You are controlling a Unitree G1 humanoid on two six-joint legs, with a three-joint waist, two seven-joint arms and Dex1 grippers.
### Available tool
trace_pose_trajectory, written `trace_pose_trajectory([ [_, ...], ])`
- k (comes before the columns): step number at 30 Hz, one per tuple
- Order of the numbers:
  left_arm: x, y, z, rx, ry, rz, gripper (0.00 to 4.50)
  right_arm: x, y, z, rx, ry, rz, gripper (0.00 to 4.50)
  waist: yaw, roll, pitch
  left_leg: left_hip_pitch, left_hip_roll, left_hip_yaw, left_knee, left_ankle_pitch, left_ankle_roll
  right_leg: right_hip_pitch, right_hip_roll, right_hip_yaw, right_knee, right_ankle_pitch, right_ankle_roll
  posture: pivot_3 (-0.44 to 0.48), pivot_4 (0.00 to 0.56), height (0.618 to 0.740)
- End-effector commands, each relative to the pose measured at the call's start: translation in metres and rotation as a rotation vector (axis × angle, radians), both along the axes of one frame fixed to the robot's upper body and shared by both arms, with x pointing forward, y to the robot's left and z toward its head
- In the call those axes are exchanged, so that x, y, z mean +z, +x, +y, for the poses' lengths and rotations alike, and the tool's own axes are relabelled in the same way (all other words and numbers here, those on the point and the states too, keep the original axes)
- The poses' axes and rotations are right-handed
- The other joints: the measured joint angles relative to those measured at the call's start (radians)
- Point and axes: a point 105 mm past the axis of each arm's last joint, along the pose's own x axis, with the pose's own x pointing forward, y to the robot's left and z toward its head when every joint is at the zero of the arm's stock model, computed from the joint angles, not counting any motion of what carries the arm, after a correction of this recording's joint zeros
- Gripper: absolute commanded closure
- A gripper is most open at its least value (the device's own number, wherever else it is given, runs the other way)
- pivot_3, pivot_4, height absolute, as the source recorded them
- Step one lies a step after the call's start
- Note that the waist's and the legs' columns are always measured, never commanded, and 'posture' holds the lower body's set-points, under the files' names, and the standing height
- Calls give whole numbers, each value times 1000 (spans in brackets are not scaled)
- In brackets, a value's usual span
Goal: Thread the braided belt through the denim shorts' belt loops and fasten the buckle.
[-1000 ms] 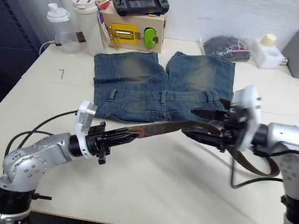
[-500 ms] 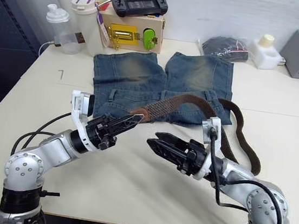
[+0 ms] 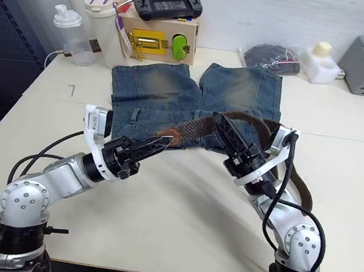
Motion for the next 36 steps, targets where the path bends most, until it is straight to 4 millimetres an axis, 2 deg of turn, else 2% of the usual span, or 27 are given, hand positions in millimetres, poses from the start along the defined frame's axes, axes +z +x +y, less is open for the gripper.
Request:
trace_pose_trajectory([
  [1,8,-3,1,-14,-21,-33,4500,12,-11,5,31,5,-55,3841,-4,0,0,0,0,0,0,0,0,0,0,0,0,0,0,0,150,645],
  [2,8,-3,1,-13,-20,-33,4500,12,-10,6,30,4,-55,4319,-6,0,0,0,0,0,0,0,0,0,0,0,0,0,0,0,150,645],
  [3,9,-2,1,-12,-19,-33,4500,12,-10,6,29,3,-54,4478,-6,0,0,0,0,0,0,0,0,0,0,0,0,0,0,0,150,645],
  [6,4,-3,-1,-4,28,-46,4500,11,-7,6,13,8,-44,4478,-11,0,0,0,0,0,0,0,0,0,0,0,0,0,0,0,150,645],
  [10,-3,-5,-3,-19,75,-61,2797,14,-2,2,-17,17,-42,4500,-14,0,0,0,0,0,-1,0,0,-1,0,0,1,0,0,0,150,645],
  [12,-9,-5,-6,-18,155,-103,1840,17,2,-5,-53,31,-47,4500,-14,0,0,0,0,0,-1,0,0,-1,0,0,1,0,0,0,150,645],
  [14,-25,2,-5,9,333,-199,934,20,8,-22,-118,38,-54,4500,-13,0,0,-1,0,0,-1,0,0,-2,0,0,1,0,0,0,150,645],
  [16,-43,17,-1,62,535,-341,53,23,13,-41,-181,44,-61,4500,-11,1,1,-1,0,1,-1,0,0,-2,-1,0,1,0,0,0,150,645],
  [20,-54,64,8,190,850,-682,53,26,19,-68,-260,23,-66,4500,9,2,1,-4,0,4,1,0,0,-4,-2,0,1,0,0,0,150,645],
  [24,-69,95,6,180,1106,-963,53,25,22,-82,-297,13,-40,4500,11,2,1,-6,0,7,0,0,0,-7,-3,0,0,0,0,0,150,645],
  [27,-85,121,7,192,1275,-1051,53,27,20,-85,-305,11,-46,4500,11,1,1,-6,0,7,-1,0,0,-7,-3,0,0,0,0,0,150,645],
  [30,-95,137,7,210,1342,-1072,53,30,17,-86,-317,22,-57,4500,12,1,1,-5,0,6,0,1,1,-6,-3,0,0,1,3,0,150,645],
  [33,-94,145,7,245,1334,-1051,946,31,14,-86,-325,29,-61,4500,11,1,1,-4,0,6,-1,2,2,-5,-3,0,-1,3,6,0,150,645],
  [36,-96,146,9,240,1334,-1042,2267,31,13,-86,-330,27,-61,4500,9,1,1,-4,0,6,-1,2,2,-5,-3,0,-1,3,6,0,150,645],
])
